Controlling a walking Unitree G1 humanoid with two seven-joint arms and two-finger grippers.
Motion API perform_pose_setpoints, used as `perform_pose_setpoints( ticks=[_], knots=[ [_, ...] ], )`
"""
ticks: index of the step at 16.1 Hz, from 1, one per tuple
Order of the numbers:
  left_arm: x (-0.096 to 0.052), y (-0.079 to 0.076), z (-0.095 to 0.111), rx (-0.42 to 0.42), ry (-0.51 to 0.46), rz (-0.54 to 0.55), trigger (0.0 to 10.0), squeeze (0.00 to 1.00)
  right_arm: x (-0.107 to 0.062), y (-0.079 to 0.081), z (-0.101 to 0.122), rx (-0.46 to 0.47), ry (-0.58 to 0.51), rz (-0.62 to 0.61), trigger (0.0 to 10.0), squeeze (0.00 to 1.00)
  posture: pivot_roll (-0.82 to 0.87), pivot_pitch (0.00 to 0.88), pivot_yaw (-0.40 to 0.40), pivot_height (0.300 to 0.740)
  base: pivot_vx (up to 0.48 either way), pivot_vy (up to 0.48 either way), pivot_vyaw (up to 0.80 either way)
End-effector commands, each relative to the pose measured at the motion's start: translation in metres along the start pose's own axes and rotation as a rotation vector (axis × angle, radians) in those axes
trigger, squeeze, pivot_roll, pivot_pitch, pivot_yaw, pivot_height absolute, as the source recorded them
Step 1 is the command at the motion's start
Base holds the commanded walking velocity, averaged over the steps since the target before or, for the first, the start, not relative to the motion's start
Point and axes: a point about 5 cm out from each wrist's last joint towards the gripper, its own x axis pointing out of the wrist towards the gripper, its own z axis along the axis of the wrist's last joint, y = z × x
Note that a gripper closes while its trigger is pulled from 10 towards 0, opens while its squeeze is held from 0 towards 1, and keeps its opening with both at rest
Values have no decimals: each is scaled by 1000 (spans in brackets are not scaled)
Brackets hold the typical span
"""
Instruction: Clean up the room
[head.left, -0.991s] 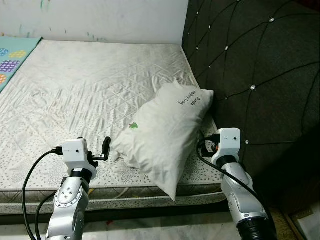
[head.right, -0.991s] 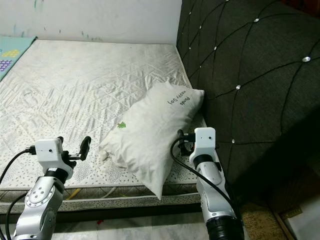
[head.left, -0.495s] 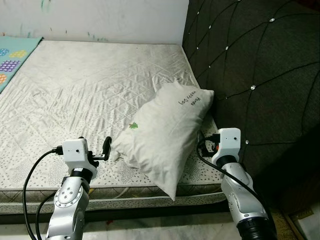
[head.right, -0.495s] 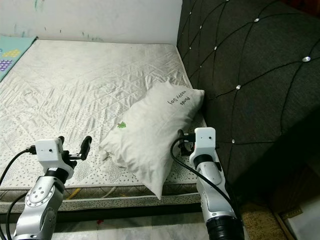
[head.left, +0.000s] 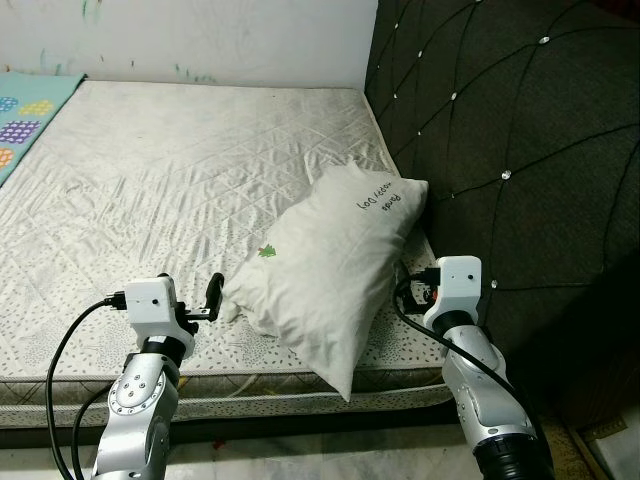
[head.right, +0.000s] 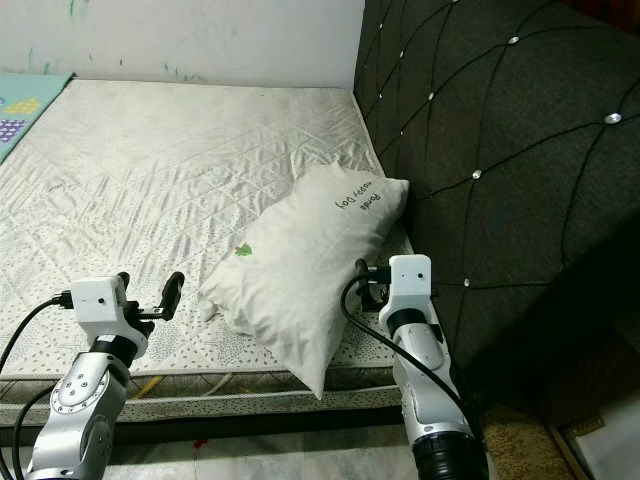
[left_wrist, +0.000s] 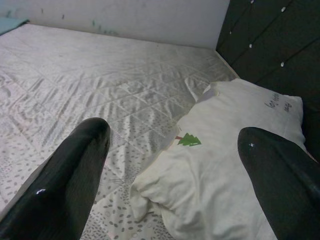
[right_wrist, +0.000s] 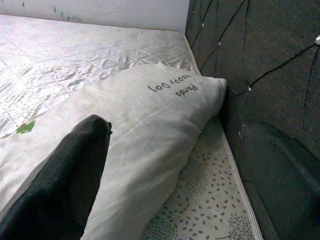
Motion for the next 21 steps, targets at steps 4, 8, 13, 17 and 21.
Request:
perform_pose_setpoints(
  ticks=[4,8,13,17,21],
  knots=[
    [1,-4,1,-1,-4,-31,10000,0,1,-2,1,-4,-4,-10,10000,0,-70,44,-32,740,66,0,0],
    [1,-5,1,-2,-4,-38,10000,0,2,-2,2,-6,-5,-10,10000,0,-70,44,-32,740,289,0,0],
    [1,-6,0,1,0,-44,10000,0,4,-2,3,-4,-11,-6,10000,0,-68,33,-34,740,300,0,-480],
    [1,-6,-1,2,1,-45,10000,0,3,-1,3,1,-15,-2,10000,0,-66,31,-33,740,292,0,-462],
    [2,-6,0,-15,-3,-27,10000,0,4,0,4,-1,-25,6,10000,0,-65,31,-34,740,0,0,0]
  ],
)
